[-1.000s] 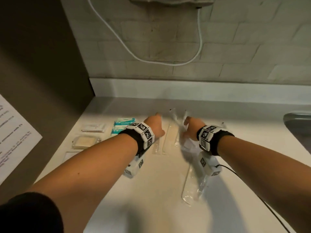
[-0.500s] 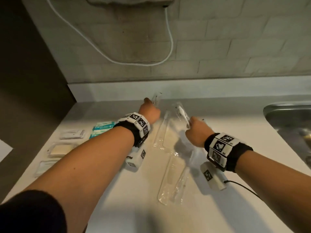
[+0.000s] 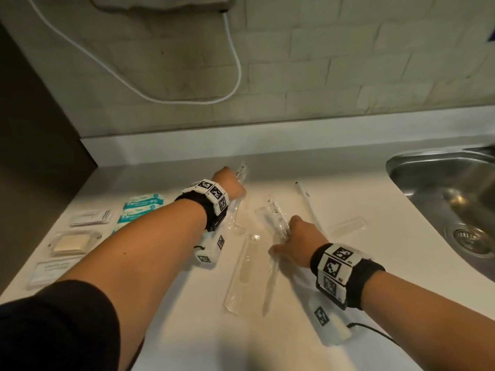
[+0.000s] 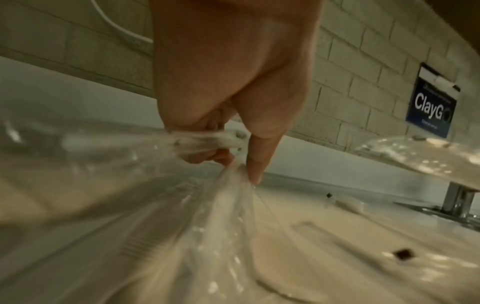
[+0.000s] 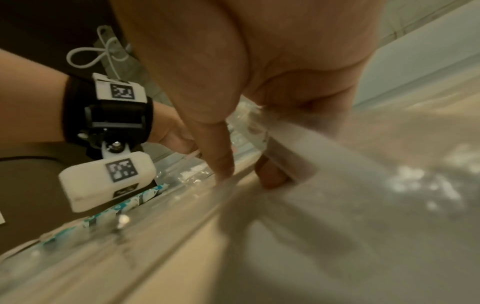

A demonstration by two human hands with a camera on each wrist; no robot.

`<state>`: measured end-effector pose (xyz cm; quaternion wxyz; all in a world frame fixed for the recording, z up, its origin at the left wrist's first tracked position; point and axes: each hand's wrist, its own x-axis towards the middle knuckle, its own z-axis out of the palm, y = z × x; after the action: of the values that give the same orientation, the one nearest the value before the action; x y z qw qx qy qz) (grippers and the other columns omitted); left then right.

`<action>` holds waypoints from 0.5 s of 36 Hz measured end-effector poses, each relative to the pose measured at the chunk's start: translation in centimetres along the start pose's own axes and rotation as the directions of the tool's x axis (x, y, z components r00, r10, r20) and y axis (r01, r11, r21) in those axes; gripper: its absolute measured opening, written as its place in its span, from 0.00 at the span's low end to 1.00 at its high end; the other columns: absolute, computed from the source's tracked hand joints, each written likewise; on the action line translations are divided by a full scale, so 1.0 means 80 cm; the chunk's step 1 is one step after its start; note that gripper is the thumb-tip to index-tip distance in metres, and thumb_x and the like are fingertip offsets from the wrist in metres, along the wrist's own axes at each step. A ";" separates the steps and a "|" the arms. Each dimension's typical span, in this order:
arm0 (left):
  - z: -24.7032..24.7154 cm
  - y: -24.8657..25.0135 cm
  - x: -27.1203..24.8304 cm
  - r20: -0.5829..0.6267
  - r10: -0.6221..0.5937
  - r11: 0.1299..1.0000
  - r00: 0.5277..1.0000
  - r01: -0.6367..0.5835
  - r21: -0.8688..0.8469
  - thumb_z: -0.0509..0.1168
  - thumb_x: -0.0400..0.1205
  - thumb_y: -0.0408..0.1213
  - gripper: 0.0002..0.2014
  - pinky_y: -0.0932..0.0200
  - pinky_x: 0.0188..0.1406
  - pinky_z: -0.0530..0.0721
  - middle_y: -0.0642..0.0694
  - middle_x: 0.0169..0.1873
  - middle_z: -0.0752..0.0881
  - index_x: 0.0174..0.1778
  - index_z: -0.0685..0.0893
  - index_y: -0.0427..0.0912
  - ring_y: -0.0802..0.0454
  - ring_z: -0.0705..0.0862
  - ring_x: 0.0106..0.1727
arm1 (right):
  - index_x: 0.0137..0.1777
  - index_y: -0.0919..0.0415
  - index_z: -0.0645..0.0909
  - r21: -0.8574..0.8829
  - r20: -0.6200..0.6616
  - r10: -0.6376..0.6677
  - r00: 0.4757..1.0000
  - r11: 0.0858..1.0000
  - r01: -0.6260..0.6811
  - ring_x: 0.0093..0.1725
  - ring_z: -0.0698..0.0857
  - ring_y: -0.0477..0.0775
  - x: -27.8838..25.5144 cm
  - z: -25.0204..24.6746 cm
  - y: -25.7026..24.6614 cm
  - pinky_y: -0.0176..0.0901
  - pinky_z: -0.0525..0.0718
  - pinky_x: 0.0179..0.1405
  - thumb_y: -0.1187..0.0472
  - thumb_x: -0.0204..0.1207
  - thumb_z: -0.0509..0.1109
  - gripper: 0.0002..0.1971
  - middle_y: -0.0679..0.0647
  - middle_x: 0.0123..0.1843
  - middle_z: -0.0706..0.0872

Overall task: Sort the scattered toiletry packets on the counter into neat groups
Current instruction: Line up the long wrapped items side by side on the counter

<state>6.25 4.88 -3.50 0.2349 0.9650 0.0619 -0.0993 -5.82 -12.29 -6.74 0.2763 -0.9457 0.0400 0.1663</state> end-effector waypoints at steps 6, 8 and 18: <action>-0.005 -0.010 -0.018 -0.059 0.009 0.982 0.998 -0.019 -0.188 0.72 0.77 0.34 0.14 0.58 0.37 0.79 0.39 0.46 0.83 0.54 0.81 0.31 0.38 0.85 0.55 | 0.56 0.60 0.68 0.133 -0.049 -0.042 0.998 0.990 0.048 0.39 0.81 0.50 0.020 -0.013 -0.003 0.39 0.78 0.32 0.58 0.72 0.75 0.20 0.50 0.42 0.79; -0.008 -0.013 -0.029 -0.040 0.005 0.963 0.999 -0.015 -0.268 0.70 0.79 0.36 0.17 0.56 0.40 0.80 0.37 0.49 0.85 0.60 0.81 0.30 0.40 0.85 0.52 | 0.58 0.61 0.69 0.221 -0.083 -0.055 0.995 0.973 0.072 0.44 0.86 0.55 0.025 -0.022 -0.006 0.45 0.85 0.40 0.61 0.74 0.75 0.20 0.53 0.46 0.81; 0.013 0.011 -0.088 0.214 0.101 0.710 0.972 0.081 -0.700 0.66 0.84 0.39 0.16 0.34 0.47 0.90 0.34 0.54 0.85 0.65 0.72 0.39 0.37 0.89 0.51 | 0.61 0.62 0.70 0.334 -0.238 -0.098 0.966 0.926 0.177 0.45 0.88 0.59 0.056 -0.069 -0.007 0.57 0.89 0.47 0.57 0.71 0.78 0.25 0.59 0.47 0.86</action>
<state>-0.63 3.15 -2.45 0.5907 0.7839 0.0614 -0.1812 0.09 -14.72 -3.57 0.4461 -0.8938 0.0322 0.0324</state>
